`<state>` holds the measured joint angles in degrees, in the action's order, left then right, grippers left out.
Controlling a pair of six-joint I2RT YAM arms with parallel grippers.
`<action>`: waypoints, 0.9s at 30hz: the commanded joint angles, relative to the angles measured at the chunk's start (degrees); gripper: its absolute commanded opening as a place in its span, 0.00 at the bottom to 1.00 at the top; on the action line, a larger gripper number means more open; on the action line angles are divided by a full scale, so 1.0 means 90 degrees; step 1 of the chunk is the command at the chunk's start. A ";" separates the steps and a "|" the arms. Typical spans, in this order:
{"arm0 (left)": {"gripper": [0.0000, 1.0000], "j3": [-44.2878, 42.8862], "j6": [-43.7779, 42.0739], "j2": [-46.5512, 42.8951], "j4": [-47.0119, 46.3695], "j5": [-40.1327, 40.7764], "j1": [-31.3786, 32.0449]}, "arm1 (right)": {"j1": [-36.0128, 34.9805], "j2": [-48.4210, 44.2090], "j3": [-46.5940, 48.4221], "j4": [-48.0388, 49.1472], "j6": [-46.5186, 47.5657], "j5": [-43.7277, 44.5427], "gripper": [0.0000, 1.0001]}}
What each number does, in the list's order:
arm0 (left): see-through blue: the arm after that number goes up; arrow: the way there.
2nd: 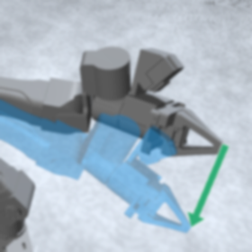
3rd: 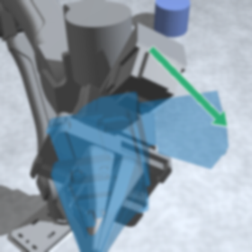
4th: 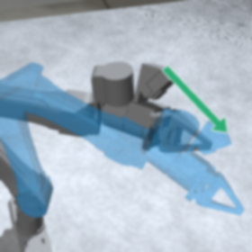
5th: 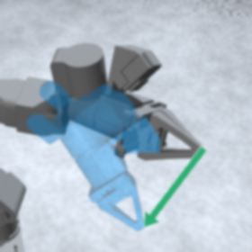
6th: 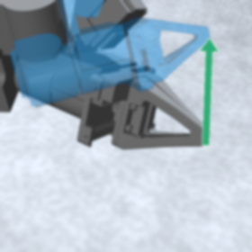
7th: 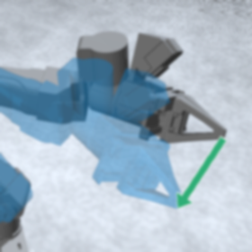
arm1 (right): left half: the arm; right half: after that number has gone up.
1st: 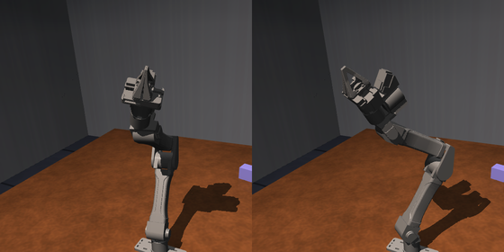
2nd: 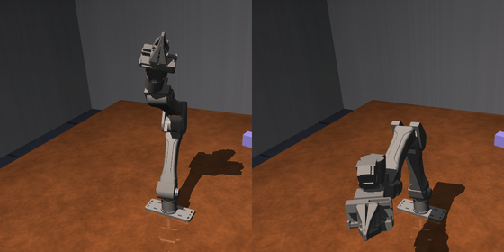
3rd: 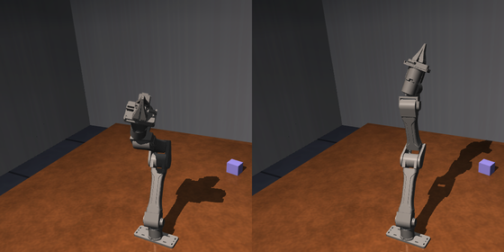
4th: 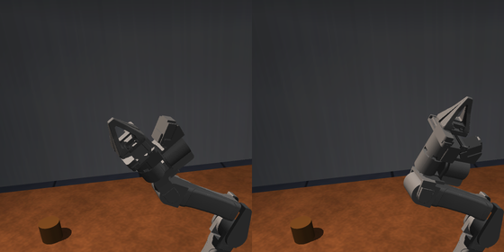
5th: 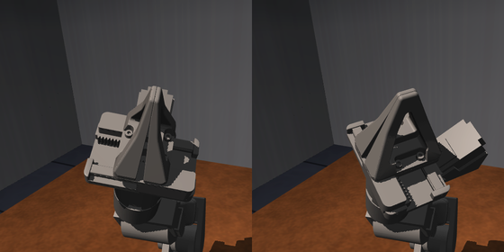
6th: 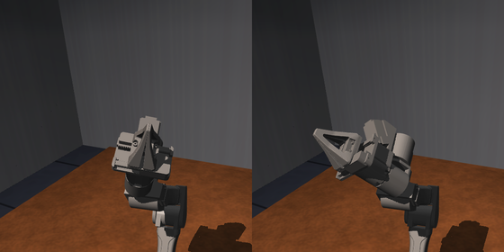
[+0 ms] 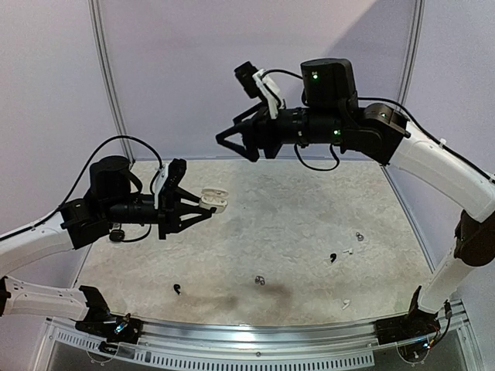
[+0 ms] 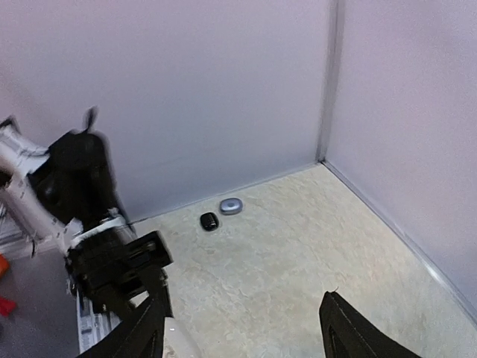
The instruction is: Insert the wireless bluetooth earbuds into the charging case
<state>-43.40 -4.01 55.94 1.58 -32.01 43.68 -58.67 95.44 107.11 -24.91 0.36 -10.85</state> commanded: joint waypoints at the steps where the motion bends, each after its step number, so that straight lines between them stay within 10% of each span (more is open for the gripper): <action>1: 0.00 0.0249 0.0395 -0.0013 -0.0895 0.0552 -0.0049 | 0.0517 -0.0035 0.0157 -0.1960 -0.1966 0.2326 0.73; 5: 0.00 0.0549 0.0426 -0.0184 -0.1235 0.0806 -0.0049 | 0.0595 0.0093 -0.0029 -0.4505 -0.3556 0.3951 0.72; 11: 0.00 0.0855 0.0426 -0.0449 -0.1303 0.0768 -0.0030 | 0.0626 0.0247 -0.1407 -0.6404 -0.5706 0.3472 0.74; 27: 0.00 0.1060 0.0299 -0.0894 -0.1239 0.0568 -0.0010 | 0.0623 -0.1224 -0.6374 -0.3636 -0.8672 0.1787 0.48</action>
<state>-34.54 -0.60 48.27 -9.08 -26.37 43.59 -52.86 88.05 55.33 -66.59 -69.08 8.34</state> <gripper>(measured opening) 0.220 0.504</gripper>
